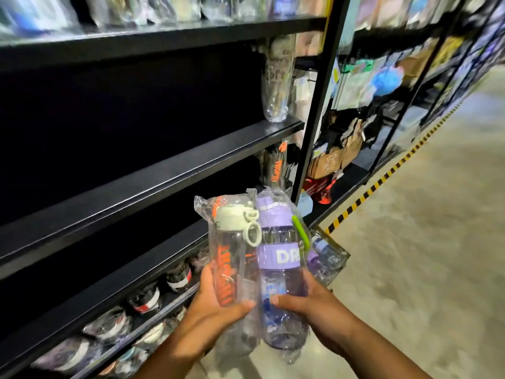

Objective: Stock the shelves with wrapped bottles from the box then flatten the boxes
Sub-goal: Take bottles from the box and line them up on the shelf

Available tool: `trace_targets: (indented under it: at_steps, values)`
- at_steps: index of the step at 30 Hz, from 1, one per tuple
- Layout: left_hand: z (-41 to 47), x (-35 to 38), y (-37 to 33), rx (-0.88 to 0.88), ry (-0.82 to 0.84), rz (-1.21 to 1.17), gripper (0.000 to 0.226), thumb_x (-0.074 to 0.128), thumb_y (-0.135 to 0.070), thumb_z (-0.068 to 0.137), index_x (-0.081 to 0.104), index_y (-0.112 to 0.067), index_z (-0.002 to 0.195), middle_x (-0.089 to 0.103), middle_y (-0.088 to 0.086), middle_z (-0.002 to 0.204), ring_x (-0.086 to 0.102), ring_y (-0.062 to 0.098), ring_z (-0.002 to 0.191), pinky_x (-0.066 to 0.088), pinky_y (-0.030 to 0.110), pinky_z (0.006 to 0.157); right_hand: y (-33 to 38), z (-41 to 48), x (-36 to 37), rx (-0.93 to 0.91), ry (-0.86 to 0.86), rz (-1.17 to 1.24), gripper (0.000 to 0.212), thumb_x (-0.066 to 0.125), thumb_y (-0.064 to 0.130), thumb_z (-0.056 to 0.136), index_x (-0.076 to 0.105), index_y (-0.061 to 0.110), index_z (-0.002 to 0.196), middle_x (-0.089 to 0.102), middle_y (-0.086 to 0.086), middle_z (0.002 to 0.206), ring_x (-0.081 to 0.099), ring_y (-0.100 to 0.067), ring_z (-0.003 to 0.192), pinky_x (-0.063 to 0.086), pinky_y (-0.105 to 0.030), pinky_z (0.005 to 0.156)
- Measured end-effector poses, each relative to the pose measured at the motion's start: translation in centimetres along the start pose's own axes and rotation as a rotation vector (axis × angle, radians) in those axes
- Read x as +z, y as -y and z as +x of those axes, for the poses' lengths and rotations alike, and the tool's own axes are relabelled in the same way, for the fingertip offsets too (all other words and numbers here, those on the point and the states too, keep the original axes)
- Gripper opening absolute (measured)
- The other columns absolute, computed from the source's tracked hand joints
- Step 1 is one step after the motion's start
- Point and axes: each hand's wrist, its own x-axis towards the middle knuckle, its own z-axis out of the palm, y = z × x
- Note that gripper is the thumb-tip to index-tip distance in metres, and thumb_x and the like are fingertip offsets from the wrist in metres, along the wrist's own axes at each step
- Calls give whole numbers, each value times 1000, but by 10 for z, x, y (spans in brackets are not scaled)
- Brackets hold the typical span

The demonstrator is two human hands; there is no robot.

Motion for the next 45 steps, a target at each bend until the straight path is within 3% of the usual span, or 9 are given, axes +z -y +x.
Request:
trace_targets:
  at_steps: [4,7,14,20,25,33,38,43,45]
  values:
    - [43,-1,-13,-12,-8,-33,91,82,0,61,40,-28,137,71,2,121,69,26,112,56,41,91,20,37,-13,-3,-21,12,66,75,-9,76,52,21,130,72,-7,118,68,-28,110,52,-49,98]
    - [76,-1,-25,34,-104,44,97,89,-8,55,40,-27,136,69,2,124,68,21,113,57,35,91,40,69,-24,-26,-11,-16,65,76,-9,76,53,21,129,72,-6,117,69,-26,108,54,-47,95]
    - [154,6,-85,140,-202,109,101,91,-15,64,32,-17,146,62,10,132,65,30,117,53,56,95,115,159,-57,-129,92,-190,71,87,19,70,52,30,131,70,5,121,68,-17,110,53,-46,96]
    - [218,30,-139,176,-407,141,80,80,-2,78,35,-26,140,64,-6,121,69,-2,95,55,14,75,196,229,-84,-193,216,-230,52,82,13,78,58,27,122,72,4,115,71,-16,102,56,-42,93]
    - [267,38,-159,184,-522,85,73,80,-8,80,39,-29,137,64,-10,121,68,1,101,54,32,93,247,274,-99,-262,296,-269,30,74,5,84,65,26,103,76,0,102,73,-20,95,58,-41,87]
    - [314,28,-177,202,-575,-30,60,71,-9,89,43,-26,140,65,-8,123,67,-5,95,52,12,73,281,356,-104,-301,184,-345,75,89,33,63,50,26,127,64,4,126,65,-16,109,51,-43,98]
    - [335,7,-185,174,-487,-82,76,80,-23,79,43,-26,146,64,-1,134,63,16,121,47,44,106,284,391,-87,-452,90,-406,79,87,25,73,43,20,138,56,7,129,56,-13,115,48,-23,92]
    - [351,-10,-187,181,-435,-106,48,75,-19,84,55,-35,125,72,-17,112,69,8,106,58,42,89,287,418,-64,-612,-16,-466,67,86,18,75,40,19,124,55,14,119,55,3,101,39,2,78]
    - [353,-17,-190,150,-420,-116,58,80,-32,83,51,-33,133,66,-10,128,65,15,117,53,51,96,284,429,-60,-635,-79,-497,62,85,20,76,38,17,116,53,15,111,51,1,95,37,3,76]
